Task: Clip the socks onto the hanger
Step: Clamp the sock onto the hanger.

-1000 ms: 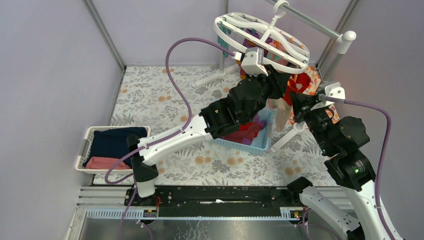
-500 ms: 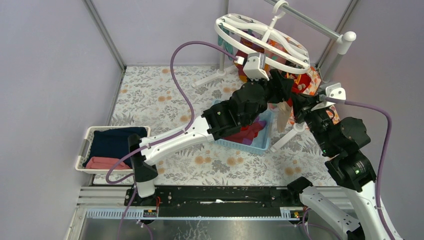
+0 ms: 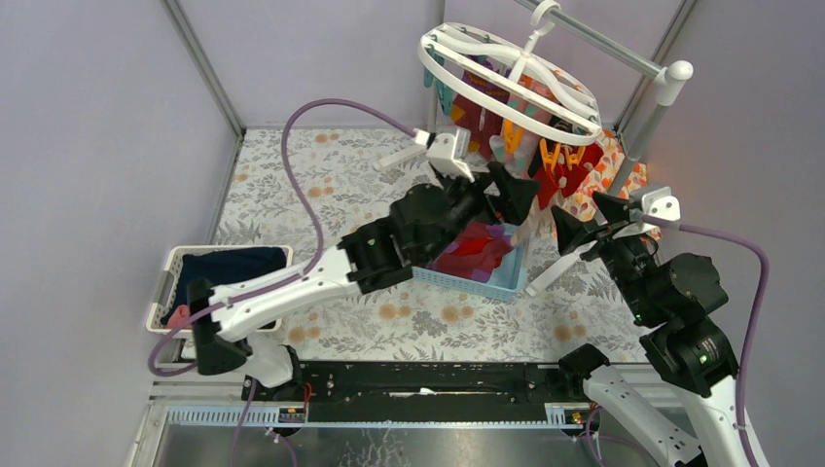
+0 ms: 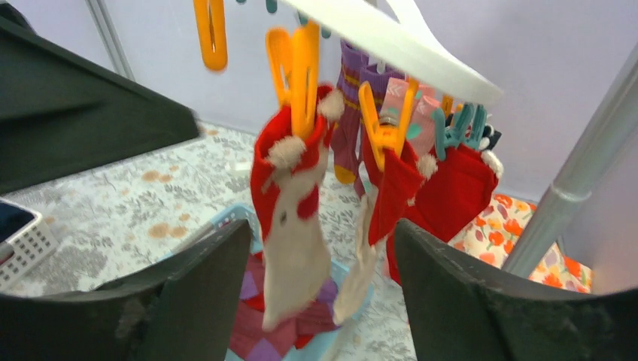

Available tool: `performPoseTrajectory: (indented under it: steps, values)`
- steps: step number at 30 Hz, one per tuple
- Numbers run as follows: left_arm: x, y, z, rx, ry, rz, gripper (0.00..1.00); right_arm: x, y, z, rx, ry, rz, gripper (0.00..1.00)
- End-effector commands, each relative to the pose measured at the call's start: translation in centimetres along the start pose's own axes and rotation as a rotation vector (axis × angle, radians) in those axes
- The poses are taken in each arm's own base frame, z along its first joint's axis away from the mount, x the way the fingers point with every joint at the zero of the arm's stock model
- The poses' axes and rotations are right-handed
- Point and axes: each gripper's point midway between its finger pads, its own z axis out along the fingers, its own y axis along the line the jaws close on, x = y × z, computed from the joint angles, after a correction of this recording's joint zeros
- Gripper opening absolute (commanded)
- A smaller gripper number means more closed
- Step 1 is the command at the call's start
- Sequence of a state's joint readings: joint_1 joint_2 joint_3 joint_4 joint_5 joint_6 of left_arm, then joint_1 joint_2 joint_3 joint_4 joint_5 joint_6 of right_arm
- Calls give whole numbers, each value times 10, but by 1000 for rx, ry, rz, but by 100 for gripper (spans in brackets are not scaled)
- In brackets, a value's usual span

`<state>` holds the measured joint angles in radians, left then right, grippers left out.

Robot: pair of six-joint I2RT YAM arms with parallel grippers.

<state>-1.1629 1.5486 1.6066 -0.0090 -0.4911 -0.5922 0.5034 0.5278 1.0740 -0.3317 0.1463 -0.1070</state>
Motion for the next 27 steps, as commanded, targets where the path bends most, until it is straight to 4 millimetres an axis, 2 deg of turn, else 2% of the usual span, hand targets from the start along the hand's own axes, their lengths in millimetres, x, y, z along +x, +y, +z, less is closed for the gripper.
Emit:
performPoseTrajectory:
  steps: [1, 5, 7, 8, 11, 16, 19, 22, 27]
  values:
    - [-21, -3, -34, 129, -64, 48, 99, 19, 4, -12, -25, 41, 15, 83]
    - [-11, 18, -75, 229, -88, 143, 99, 37, 6, -28, -39, 76, 31, 99]
    - [-3, 29, -96, 299, -113, 197, 99, 47, 7, -36, -44, 93, 42, 100]
    - [12, 44, -103, 304, -103, 224, 99, 51, 7, -39, -45, 101, 48, 100]
    - [28, 70, -117, 341, -101, 278, 99, 68, 9, -50, -56, 130, 65, 100]
    - [70, 103, -122, 449, -44, 329, 99, 107, 21, -55, -109, 193, 82, 100]
    - [96, 124, -118, 475, 7, 301, 99, 129, 27, -52, -130, 237, 80, 100]
    - [106, 144, -113, 453, 21, 245, 99, 150, 29, -50, -135, 281, 72, 100]
    - [115, 173, -102, 396, 61, 153, 99, 151, 31, -45, -141, 277, 71, 100]
